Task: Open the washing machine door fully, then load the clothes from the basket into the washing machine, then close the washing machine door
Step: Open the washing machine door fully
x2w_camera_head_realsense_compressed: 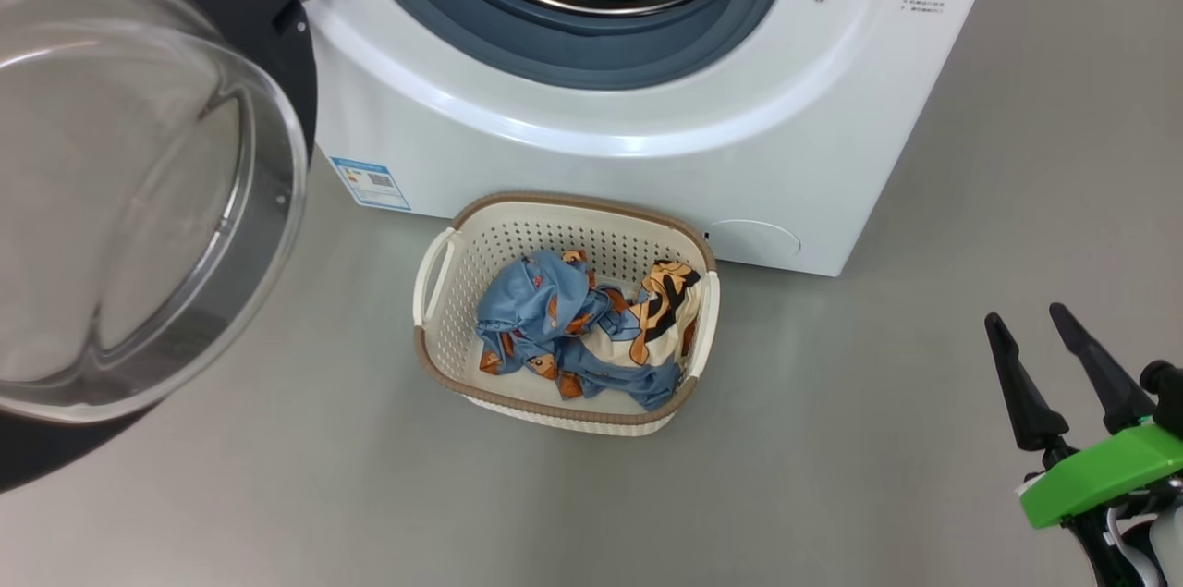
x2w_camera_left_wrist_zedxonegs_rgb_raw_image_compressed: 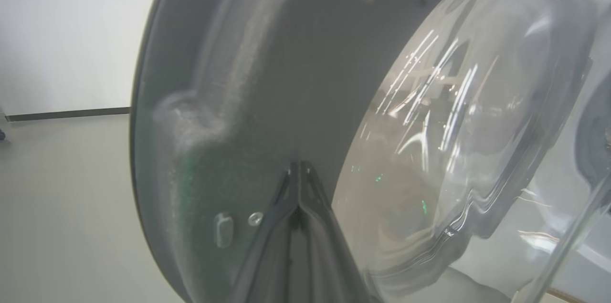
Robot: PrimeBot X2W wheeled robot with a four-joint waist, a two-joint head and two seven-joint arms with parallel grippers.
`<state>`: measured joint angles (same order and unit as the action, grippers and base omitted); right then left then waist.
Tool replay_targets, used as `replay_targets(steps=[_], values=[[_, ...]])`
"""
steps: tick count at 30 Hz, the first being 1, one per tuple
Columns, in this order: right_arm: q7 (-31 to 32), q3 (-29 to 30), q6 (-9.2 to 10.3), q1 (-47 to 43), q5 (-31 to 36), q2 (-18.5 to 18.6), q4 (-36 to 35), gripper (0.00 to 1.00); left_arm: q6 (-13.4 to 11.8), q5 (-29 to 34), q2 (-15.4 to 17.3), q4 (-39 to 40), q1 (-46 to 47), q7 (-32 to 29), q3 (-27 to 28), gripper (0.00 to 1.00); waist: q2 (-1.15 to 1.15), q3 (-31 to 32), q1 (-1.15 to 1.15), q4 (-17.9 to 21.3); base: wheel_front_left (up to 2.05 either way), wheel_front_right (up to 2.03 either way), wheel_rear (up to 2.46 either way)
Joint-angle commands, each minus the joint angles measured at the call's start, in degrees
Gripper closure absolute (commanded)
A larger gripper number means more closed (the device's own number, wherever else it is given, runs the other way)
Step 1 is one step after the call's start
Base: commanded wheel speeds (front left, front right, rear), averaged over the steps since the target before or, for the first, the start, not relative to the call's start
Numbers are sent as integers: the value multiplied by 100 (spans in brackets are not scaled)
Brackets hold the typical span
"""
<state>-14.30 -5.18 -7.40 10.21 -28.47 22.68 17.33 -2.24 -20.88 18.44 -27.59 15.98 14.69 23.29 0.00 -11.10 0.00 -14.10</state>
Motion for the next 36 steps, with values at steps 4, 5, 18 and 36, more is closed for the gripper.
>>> replay_targets(steps=[4, 5, 18, 36], values=[[-70, -149, -9, 141, -39, 146, -150, 0, 42, 170, 470, -142, 384, 30, 377, 100, 0, -55, 0, 55, 0, 0, 0], [-70, -157, -9, 150, -40, 151, -151, 0, 57, 202, 486, -206, 431, 30, 412, 100, 0, -64, 0, 64, 0, 0, 0], [-70, -214, -9, 264, -60, 230, -160, 0, 341, 524, 679, -914, 888, 30, 883, 100, 0, -167, 0, 175, 0, 0, 0], [-70, -160, -9, 88, -57, 106, -114, 0, 927, 847, -273, -145, 210, 30, 1259, 96, 0, 225, 0, 147, 0, 0, 0]])
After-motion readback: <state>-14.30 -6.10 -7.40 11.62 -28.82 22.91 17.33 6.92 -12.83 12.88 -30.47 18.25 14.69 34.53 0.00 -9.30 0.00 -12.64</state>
